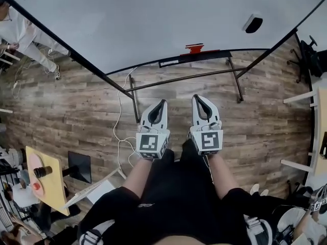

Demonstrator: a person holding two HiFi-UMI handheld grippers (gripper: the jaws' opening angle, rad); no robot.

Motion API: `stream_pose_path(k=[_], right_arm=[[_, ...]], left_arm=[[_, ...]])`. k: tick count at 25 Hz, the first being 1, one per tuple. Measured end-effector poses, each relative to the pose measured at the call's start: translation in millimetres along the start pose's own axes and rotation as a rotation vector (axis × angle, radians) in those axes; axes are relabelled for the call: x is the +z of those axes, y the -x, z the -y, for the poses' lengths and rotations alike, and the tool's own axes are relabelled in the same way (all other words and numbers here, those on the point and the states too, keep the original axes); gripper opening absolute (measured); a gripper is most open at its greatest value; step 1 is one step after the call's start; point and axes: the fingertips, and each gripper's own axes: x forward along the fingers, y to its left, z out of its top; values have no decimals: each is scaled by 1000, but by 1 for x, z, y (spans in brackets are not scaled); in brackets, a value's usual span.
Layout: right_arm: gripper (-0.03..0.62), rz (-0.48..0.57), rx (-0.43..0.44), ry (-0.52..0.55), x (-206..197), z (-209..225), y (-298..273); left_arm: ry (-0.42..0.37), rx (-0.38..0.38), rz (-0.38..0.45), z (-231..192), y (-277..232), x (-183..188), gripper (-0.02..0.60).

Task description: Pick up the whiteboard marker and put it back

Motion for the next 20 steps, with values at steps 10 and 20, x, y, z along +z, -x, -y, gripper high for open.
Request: stream_pose_path(k=[10,20], right_arm=[[3,26,-6,4,45,12,-8],[3,79,-10,19,51,26,3]], left_arm=[[-21,48,99,-8,-7,45,8],[-43,25,130,14,-16,55,8]])
